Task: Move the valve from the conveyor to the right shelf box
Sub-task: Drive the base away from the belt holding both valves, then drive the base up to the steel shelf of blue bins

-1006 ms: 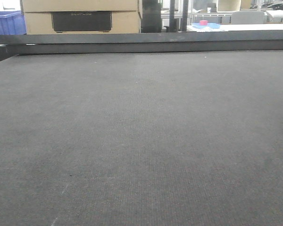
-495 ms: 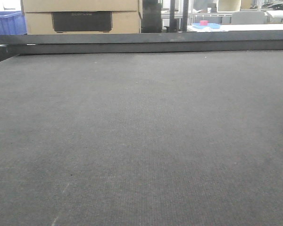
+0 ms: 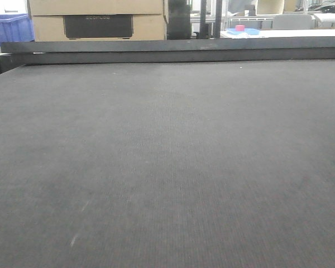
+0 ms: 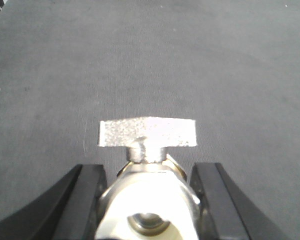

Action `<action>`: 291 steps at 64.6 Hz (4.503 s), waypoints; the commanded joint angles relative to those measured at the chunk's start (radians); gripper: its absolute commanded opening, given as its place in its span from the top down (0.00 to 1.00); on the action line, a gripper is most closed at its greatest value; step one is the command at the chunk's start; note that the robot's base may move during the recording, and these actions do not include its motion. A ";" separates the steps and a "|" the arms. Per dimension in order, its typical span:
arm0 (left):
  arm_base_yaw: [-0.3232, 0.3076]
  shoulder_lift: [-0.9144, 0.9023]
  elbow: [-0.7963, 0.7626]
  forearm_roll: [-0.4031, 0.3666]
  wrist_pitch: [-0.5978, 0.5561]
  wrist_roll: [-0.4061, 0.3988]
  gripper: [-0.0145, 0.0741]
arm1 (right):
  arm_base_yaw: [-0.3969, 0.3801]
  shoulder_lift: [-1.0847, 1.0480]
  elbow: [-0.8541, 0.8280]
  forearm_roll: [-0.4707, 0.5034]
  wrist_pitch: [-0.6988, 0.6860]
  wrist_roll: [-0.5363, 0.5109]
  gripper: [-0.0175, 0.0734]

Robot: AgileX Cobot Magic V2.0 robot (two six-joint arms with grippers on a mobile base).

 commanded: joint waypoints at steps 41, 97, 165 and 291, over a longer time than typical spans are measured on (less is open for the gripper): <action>-0.005 -0.009 -0.005 -0.012 -0.049 -0.001 0.96 | -0.003 -0.012 -0.007 0.002 -0.061 -0.008 0.99; -0.005 -0.009 -0.005 -0.012 -0.049 -0.001 0.96 | -0.003 -0.012 -0.007 0.002 -0.061 -0.008 0.99; -0.005 -0.009 -0.005 -0.012 -0.051 -0.001 0.96 | -0.003 -0.012 -0.007 0.002 -0.061 -0.008 0.99; -0.005 -0.009 -0.005 -0.012 -0.051 -0.001 0.96 | -0.003 -0.012 -0.007 0.002 -0.061 -0.008 0.99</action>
